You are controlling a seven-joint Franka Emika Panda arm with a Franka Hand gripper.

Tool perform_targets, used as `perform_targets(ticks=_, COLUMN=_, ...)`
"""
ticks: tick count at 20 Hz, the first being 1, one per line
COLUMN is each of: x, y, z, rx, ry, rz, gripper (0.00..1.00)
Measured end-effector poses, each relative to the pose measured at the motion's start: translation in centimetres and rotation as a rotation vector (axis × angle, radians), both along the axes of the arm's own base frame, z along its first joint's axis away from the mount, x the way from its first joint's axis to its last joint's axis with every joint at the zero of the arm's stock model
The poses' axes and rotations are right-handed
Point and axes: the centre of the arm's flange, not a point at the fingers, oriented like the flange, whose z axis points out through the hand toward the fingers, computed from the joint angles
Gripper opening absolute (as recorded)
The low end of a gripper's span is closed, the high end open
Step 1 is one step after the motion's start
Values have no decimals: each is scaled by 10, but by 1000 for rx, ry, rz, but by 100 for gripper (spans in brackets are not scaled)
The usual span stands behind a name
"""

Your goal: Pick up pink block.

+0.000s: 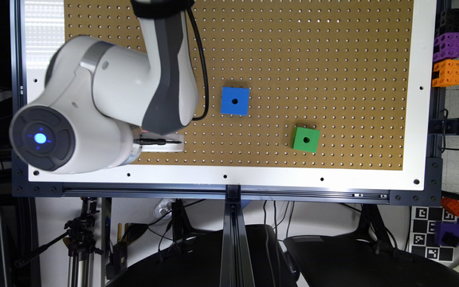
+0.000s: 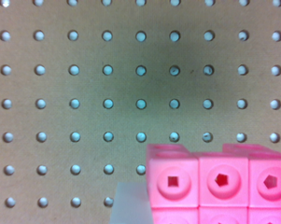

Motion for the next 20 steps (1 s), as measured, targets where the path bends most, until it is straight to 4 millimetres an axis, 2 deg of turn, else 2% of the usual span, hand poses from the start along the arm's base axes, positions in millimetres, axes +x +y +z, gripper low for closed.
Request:
perform_targets(ticks=4, x=0, y=0, z=9, rx=-1, ry=-3, rz=0, gripper=0)
perform_targets(ticks=9, x=-2, y=1, z=38, rx=-4, ry=-4, rz=0, gripper=0)
perform_targets(ticks=20, x=-4, y=1, z=57, rx=-7, ry=-9, rz=1, gripper=0)
